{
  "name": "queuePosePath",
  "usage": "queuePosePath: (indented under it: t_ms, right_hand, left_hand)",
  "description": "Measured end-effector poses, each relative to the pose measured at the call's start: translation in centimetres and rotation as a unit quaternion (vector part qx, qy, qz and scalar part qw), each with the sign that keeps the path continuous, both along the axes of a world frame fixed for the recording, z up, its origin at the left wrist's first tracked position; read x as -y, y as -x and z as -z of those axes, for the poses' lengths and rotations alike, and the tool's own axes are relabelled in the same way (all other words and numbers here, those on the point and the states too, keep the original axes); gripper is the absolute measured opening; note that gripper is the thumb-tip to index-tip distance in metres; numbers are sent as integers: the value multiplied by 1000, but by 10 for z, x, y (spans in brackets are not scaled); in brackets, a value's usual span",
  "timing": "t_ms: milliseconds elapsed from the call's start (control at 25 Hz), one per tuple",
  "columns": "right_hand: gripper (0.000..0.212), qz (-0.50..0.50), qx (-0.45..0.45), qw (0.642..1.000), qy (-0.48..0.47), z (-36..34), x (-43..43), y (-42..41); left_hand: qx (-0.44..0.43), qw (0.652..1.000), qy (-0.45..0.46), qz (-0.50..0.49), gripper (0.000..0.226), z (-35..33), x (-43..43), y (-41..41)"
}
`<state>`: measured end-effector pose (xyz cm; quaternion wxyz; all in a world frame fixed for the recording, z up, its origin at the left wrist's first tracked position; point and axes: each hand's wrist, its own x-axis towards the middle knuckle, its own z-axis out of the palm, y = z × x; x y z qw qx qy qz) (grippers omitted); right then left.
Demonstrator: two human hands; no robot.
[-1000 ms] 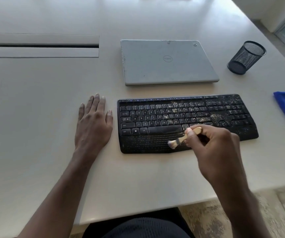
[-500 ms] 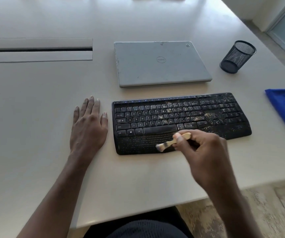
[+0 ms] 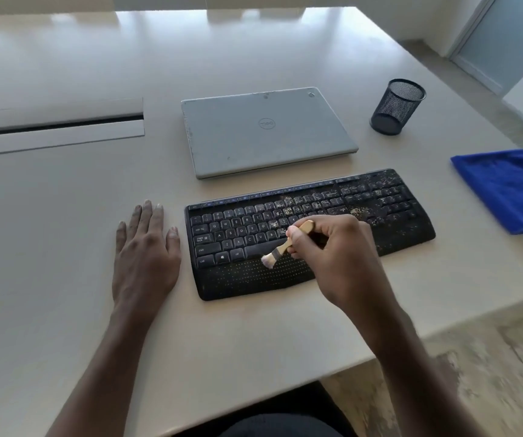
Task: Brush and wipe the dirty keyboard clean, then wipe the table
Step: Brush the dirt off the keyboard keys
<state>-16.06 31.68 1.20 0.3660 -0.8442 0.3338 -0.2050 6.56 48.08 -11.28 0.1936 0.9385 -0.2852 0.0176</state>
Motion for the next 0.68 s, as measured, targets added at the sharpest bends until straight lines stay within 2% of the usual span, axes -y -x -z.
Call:
queuePosePath:
  t_ms: [240,320,400,560,680]
  right_hand:
    - [24,156,-51,983,86,-5,57,38]
    - [25,177,-40,978,107,-11,60,44]
    - [23,142,-13,986,90,-15,44,36]
    - [21,20,-7,1000,-14,-2,5,14]
    - [22,60,-18,998,7,4,20,24]
  left_hand:
    - [0,1000,4,2,57,0,2,0]
    - [0,1000,5,2,57,1,2,0]
    - [-1,1000,3,2,58,1,1,0]
    - [0,1000,1,3,58,1,1,-1]
    - [-1,1000,0,3,58,0,2,0]
